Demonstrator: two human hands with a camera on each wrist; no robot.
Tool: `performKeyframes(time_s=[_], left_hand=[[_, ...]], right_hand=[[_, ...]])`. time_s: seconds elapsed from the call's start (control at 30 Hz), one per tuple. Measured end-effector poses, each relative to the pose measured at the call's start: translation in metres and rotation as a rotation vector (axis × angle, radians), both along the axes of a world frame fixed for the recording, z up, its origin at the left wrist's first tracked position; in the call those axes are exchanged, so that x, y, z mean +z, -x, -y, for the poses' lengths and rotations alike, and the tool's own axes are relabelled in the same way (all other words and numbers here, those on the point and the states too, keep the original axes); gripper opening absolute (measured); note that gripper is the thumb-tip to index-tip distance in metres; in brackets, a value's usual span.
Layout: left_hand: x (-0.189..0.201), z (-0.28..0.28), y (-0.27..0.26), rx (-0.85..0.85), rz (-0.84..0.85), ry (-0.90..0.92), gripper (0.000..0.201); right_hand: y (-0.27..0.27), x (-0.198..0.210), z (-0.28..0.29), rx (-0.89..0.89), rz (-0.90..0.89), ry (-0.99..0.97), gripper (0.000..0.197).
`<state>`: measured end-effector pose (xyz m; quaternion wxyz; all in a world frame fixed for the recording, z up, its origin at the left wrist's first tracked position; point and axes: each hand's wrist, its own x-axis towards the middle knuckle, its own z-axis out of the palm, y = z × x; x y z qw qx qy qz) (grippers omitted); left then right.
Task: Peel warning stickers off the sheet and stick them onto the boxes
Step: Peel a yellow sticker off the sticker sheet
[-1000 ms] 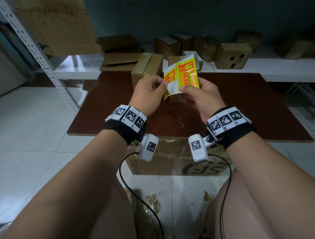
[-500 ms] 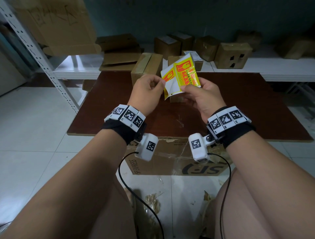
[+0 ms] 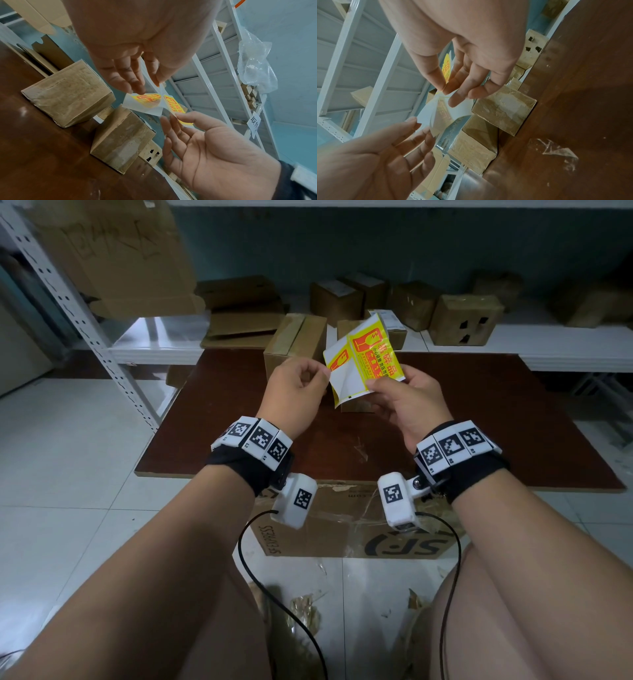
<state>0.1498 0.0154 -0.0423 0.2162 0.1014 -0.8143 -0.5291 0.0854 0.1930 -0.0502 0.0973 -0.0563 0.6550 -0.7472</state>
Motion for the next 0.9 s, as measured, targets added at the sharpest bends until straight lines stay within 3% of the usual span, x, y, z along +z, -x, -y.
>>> performKeyframes(time_s=[0.23,0.9], left_hand=[[0.0009,0.0003,-0.0005,0.016,-0.004,0.013,0.012],[-0.0036,0.0067,0.0029,0.022,-0.005,-0.028,0.014]], right_hand=[[0.0007,-0.0004,-0.0030,-0.019,0.008,-0.016,0.015],[0.0029,-0.0010,-0.0065,-0.049,0.048,-0.017,0.013]])
